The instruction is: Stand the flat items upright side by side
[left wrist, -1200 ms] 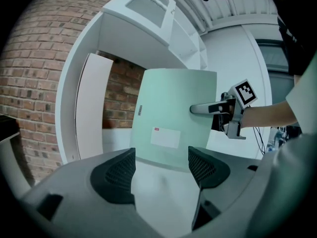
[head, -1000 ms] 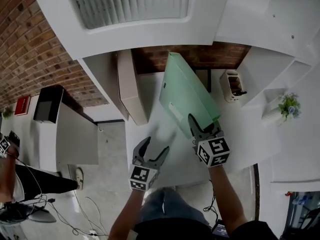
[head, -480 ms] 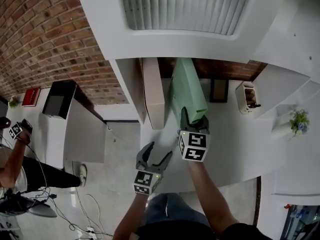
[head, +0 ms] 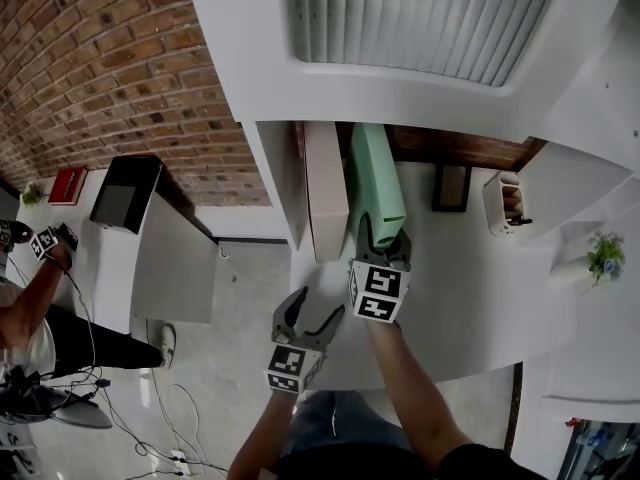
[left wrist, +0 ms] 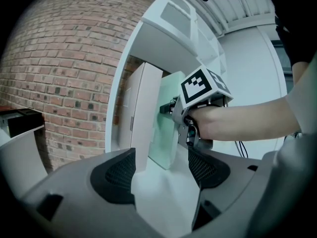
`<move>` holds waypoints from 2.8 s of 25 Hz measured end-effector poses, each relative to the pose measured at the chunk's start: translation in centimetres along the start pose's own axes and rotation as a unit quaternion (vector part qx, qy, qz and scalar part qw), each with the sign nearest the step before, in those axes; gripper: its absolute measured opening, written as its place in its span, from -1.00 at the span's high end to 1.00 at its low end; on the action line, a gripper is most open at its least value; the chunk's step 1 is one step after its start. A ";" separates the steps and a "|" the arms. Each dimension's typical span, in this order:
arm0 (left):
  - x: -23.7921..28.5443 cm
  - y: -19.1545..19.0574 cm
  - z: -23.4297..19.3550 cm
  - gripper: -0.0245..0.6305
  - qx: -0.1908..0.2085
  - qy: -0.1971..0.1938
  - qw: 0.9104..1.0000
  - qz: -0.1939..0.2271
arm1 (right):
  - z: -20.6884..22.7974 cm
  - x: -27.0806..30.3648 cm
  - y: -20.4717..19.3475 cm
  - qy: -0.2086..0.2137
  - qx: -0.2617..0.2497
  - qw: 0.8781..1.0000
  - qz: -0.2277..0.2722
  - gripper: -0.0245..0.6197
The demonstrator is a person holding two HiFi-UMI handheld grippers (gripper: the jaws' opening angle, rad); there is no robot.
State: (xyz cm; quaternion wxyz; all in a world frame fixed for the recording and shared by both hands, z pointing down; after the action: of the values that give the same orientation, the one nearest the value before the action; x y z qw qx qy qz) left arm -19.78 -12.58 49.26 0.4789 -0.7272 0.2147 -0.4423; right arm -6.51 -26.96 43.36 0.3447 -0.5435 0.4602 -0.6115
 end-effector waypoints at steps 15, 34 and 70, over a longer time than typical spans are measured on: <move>0.1 -0.5 -0.1 -0.05 -0.006 0.001 1.000 -0.007 | -1.0 1.9 -0.6 0.015 -0.027 0.999 0.030 0.51; -0.3 -1.1 0.1 -0.05 -0.013 -0.003 1.000 -0.013 | -1.2 2.4 -0.5 0.029 -0.034 0.999 0.020 0.32; -4.7 3.1 3.3 0.04 0.016 0.012 0.998 0.066 | 3.2 -14.7 -0.3 0.050 -0.025 0.995 0.079 0.50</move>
State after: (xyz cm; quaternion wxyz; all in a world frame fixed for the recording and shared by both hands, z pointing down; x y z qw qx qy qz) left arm -19.06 -8.79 43.94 0.5164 -0.6983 0.2605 -0.4217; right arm -0.79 -13.86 38.52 0.3548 -0.4829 0.5333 -0.5970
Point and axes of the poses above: the fingertips, and each gripper's own axes: x forward along the fingers, z to its right, y out of its top, the point moved 6 cm from there along -x, backward along the fingers, and after that the axes turned 10 degrees about -z, right-handed, at the moved point
